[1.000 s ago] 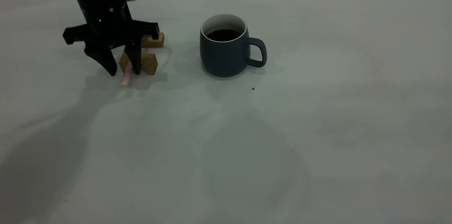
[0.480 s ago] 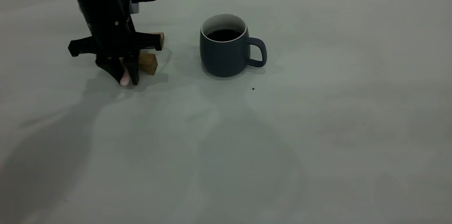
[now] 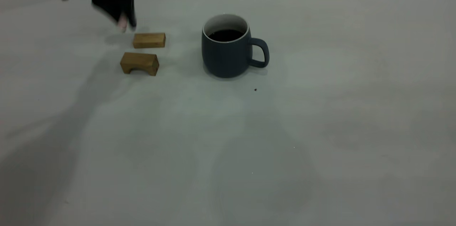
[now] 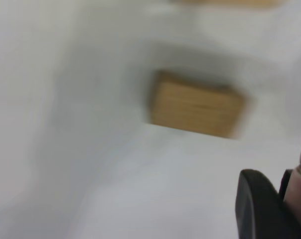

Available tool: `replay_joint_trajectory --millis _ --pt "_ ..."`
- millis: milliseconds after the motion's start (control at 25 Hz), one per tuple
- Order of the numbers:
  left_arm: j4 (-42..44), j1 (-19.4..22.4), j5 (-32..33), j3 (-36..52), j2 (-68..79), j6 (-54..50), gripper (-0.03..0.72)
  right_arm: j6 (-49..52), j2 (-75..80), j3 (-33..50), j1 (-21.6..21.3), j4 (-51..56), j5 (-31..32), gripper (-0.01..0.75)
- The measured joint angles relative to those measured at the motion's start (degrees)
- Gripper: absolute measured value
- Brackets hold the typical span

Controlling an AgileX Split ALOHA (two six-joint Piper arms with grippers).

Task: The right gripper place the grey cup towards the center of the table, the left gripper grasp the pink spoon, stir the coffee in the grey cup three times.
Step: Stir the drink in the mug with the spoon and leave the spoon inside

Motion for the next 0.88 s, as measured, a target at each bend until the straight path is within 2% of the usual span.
replay_joint_trajectory --millis 240,480,600,880 --pt "-16.32 0.0 5.04 -3.14 -4.61 -12.18 0.119 0.0 0.0 0.0 0.0 0.0 0.0 0.491" --pt "-41.53 0.0 8.85 -3.13 -4.63 -27.95 0.119 0.0 0.0 0.0 0.0 0.0 0.0 0.491" --pt "-55.3 0.0 9.07 -3.13 -3.3 -33.51 0.119 0.0 0.0 0.0 0.0 0.0 0.0 0.491" --pt "-75.11 -0.33 5.06 -3.13 2.29 -43.82 0.119 0.0 0.0 0.0 0.0 0.0 0.0 0.491"
